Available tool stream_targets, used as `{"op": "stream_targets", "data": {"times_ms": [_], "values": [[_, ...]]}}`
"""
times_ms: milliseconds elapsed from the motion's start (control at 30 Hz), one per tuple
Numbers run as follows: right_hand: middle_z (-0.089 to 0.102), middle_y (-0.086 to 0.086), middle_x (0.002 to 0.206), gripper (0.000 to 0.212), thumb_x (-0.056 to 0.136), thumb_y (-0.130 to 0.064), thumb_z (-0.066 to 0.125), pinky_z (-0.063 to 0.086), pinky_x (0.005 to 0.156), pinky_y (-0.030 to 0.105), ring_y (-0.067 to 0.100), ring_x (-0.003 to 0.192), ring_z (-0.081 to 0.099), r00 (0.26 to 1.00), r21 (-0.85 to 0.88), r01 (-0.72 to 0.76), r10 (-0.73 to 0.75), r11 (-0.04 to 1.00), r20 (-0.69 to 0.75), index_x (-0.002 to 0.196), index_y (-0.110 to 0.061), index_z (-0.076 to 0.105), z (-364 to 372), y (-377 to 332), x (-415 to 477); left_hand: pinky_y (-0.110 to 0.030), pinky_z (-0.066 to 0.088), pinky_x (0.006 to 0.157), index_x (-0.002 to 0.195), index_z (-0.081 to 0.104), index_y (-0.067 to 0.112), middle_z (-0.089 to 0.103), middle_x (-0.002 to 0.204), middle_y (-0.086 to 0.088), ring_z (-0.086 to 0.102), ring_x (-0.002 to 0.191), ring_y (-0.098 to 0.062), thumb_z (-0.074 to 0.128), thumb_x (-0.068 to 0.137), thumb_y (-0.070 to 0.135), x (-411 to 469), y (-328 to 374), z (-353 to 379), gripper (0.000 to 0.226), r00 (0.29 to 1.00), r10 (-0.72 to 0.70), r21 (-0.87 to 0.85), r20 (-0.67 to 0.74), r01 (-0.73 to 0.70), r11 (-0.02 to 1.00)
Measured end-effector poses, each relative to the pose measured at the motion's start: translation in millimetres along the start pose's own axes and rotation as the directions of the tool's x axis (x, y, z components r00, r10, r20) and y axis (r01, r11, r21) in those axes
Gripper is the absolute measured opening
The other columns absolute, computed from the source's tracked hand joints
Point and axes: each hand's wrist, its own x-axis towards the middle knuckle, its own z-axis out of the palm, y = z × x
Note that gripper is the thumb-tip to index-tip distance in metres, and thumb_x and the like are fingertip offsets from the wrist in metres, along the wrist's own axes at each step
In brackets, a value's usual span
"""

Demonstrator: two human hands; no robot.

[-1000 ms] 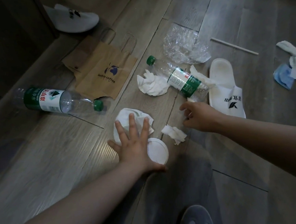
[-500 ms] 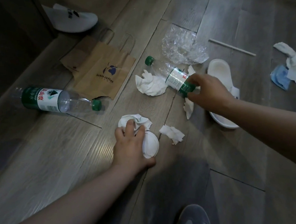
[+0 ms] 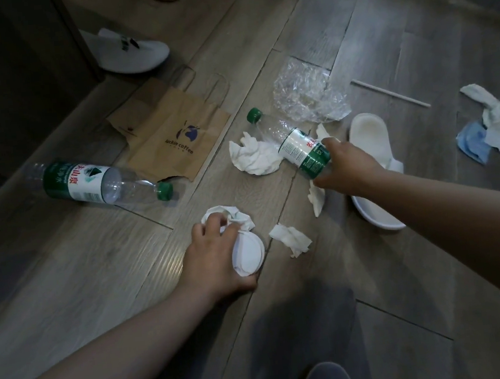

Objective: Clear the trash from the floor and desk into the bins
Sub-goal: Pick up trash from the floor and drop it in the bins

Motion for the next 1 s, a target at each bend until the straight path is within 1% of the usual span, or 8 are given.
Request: {"op": "stream_targets", "data": {"times_ms": [233,333,400,533,633,733,867,1000], "values": [[0.058,0.013,0.122,0.072,0.077,-0.04,0.073,0.043,0.075,0.032,0.028,0.106,0.057,0.997,0.024,-0.028,0.026,0.999,0.068,0.133,-0.01,0.039,11.4,-5.6,4.3,-0.03,0.04,0.084,0.133,0.045,0.03,0.032,0.122,0.005,0.04,0.113,-0.019,0.07,0.045,0.069,15.8,-3.3,-40.8,0.099,0.991,-0.121,-0.191,-0.061,0.107,0.976],[0.06,0.009,0.116,0.063,0.077,-0.039,0.071,0.048,0.078,0.034,0.024,0.099,0.058,0.996,0.279,-0.078,0.065,0.957,0.053,0.128,-0.013,0.045,10.5,-13.9,0.1,-0.03,0.045,0.085,0.131,0.047,0.031,0.033,0.118,0.008,0.045,0.109,-0.016,0.069,0.042,0.068,15.6,-5.6,-69.2,0.099,0.986,-0.151,-0.235,-0.072,0.131,0.963],[0.064,0.006,0.105,0.048,0.076,-0.036,0.069,0.055,0.078,0.04,0.022,0.09,0.061,0.993,0.489,-0.116,0.119,0.864,0.026,0.116,-0.014,0.053,4.7,-23.5,-6.5,-0.03,0.047,0.087,0.129,0.049,0.032,0.035,0.115,0.01,0.048,0.105,-0.013,0.068,0.041,0.065,9.7,-7.2,-89.8,0.095,0.982,-0.167,-0.257,-0.09,0.139,0.956],[0.062,0.001,0.091,0.021,0.078,-0.033,0.069,0.058,0.059,0.03,0.015,0.081,0.062,0.986,0.717,-0.147,0.16,0.682,0.05,0.093,-0.023,0.058,-31.3,-47.2,-20.5,-0.024,0.04,0.077,0.126,0.052,0.032,0.037,0.108,0.012,0.049,0.093,-0.007,0.068,0.042,0.062,2.8,-3.1,-139.9,0.091,0.972,-0.202,-0.329,-0.118,0.153,0.932],[0.06,0.002,0.086,0.022,0.078,-0.038,0.068,0.052,0.049,0.025,0.016,0.077,0.06,0.985,0.758,-0.123,0.173,0.641,0.013,0.088,-0.024,0.054,-80.0,-69.0,-26.7,-0.023,0.038,0.074,0.124,0.053,0.032,0.036,0.106,0.013,0.048,0.086,0.0,0.064,0.037,0.066,0.1,1.9,-181.4,0.094,0.97,-0.206,-0.399,-0.128,0.14,0.906],[0.061,0.005,0.097,0.035,0.076,-0.043,0.069,0.058,0.064,0.033,0.021,0.088,0.063,0.99,0.772,-0.093,0.139,0.629,0.006,0.096,-0.019,0.054,-134.3,-95.7,-33.8,-0.024,0.038,0.076,0.127,0.051,0.032,0.034,0.11,0.014,0.044,0.087,0.001,0.067,0.039,0.063,-9.0,-0.5,-214.2,0.094,0.949,-0.252,-0.447,-0.189,0.145,0.883],[0.059,-0.005,0.092,0.04,0.07,-0.049,0.069,0.059,0.076,0.048,0.019,0.084,0.064,0.966,0.773,-0.019,0.212,0.634,-0.15,0.1,-0.027,0.054,-160.4,-125.0,-52.6,-0.024,0.038,0.081,0.127,0.052,0.029,0.034,0.115,0.009,0.048,0.095,-0.01,0.068,0.043,0.058,-2.6,-5.8,-236.8,0.09,0.885,-0.372,-0.533,-0.279,0.18,0.827],[0.058,-0.007,0.089,0.046,0.06,-0.053,0.065,0.057,0.073,0.049,0.016,0.08,0.061,0.937,0.594,0.089,0.136,0.8,-0.322,0.097,-0.029,0.051,-161.4,-151.5,-55.3,-0.024,0.041,0.074,0.125,0.05,0.035,0.032,0.112,0.016,0.046,0.089,-0.003,0.065,0.037,0.066,3.8,-22.3,-238.8,0.095,0.884,-0.356,-0.523,-0.304,0.158,0.837]]}}
